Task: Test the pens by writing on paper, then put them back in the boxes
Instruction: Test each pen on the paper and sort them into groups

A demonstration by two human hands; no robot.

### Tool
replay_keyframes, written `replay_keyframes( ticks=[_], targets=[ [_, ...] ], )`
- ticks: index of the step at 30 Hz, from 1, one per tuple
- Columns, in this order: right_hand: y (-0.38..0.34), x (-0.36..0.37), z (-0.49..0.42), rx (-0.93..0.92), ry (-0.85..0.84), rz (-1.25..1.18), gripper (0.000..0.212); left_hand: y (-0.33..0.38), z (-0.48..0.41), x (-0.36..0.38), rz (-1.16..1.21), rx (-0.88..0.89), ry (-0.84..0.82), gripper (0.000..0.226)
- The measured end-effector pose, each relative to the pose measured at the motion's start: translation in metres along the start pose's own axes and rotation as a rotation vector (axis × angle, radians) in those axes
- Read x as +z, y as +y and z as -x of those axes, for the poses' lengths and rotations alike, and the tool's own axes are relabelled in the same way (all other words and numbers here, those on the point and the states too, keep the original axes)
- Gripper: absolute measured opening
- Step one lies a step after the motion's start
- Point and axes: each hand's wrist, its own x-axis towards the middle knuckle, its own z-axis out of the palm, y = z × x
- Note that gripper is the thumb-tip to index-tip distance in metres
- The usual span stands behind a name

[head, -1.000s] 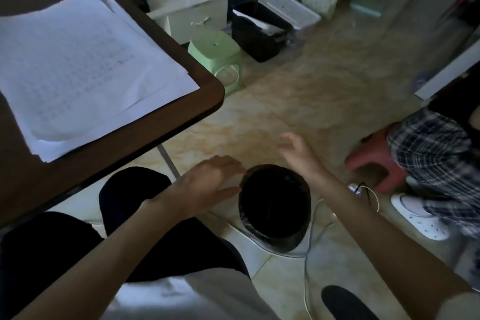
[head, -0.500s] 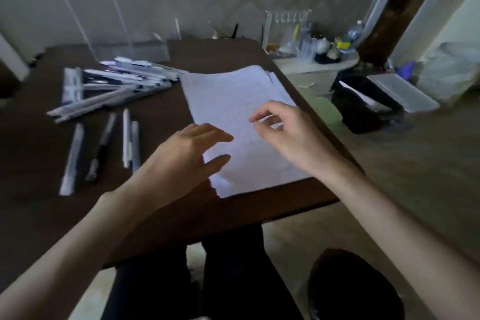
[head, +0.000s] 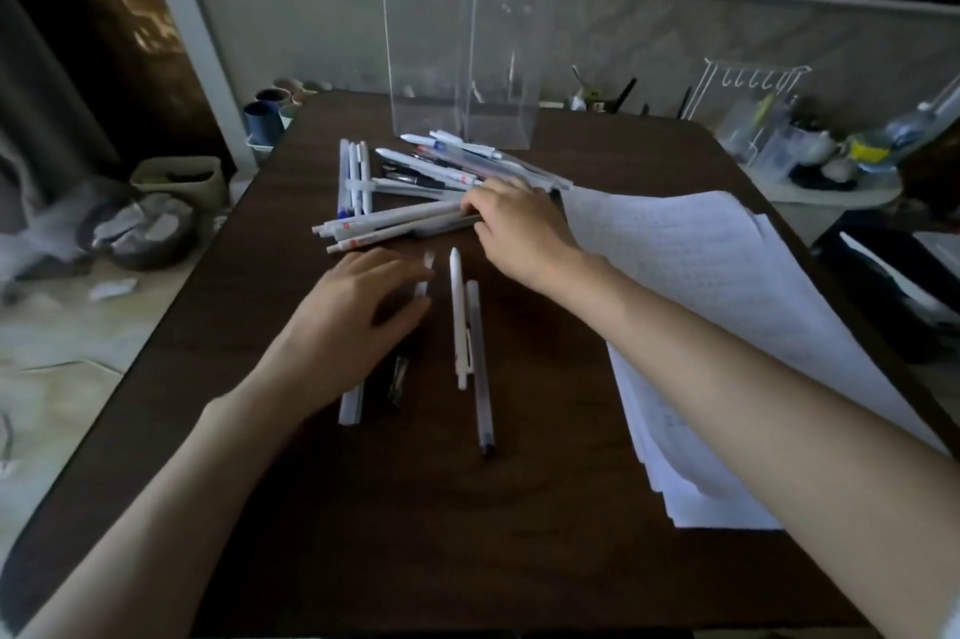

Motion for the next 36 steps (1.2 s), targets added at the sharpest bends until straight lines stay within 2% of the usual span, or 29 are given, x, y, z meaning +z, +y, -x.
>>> replay_keyframes(
  ticks=[3, 5, 9, 11, 13, 16, 19, 23, 25, 32, 36],
  targets=[
    [0.006, 0.006, -0.011, -0.029, -0.016, 0.152, 0.026, -0.002, 0.0, 0.003, 0.015, -0.003, -0.019, 0.032],
    [0.009, 0.005, -0.012, -0.112, 0.002, 0.2, 0.025, -0.006, -0.001, 0.003, -0.009, 0.0, -0.009, 0.031],
    [0.012, -0.008, 0.0, -0.292, 0.148, 0.276, 0.019, -0.01, -0.002, 0.002, -0.036, -0.033, -0.001, 0.03],
    [0.013, -0.022, 0.01, -0.296, 0.264, 0.147, 0.014, -0.006, -0.001, 0.002, -0.012, -0.04, 0.017, 0.031],
    [0.008, -0.043, 0.029, -0.192, 0.338, -0.2, 0.011, 0.004, -0.002, 0.003, 0.027, -0.026, 0.037, 0.034],
    [0.005, -0.072, 0.071, 0.041, 0.156, -0.873, 0.006, 0.032, -0.004, 0.004, 0.092, 0.002, 0.019, 0.052],
    [0.014, -0.083, 0.114, 0.146, 0.077, -1.164, 0.002, 0.072, -0.006, 0.014, 0.147, 0.06, -0.024, 0.064],
    [0.037, -0.078, 0.162, 0.231, 0.093, -1.251, 0.01, 0.112, -0.007, 0.049, 0.117, 0.18, -0.077, 0.034],
    [0.047, -0.073, 0.182, 0.263, 0.105, -1.251, 0.01, 0.121, -0.007, 0.067, 0.124, 0.174, -0.099, 0.021],
    [0.05, -0.062, 0.207, 0.24, 0.129, -1.217, 0.014, 0.128, 0.003, 0.092, 0.113, 0.173, -0.151, 0.023],
    [0.049, -0.062, 0.207, 0.208, 0.113, -1.207, 0.016, 0.131, 0.008, 0.09, 0.043, 0.214, -0.122, 0.027]
  ],
)
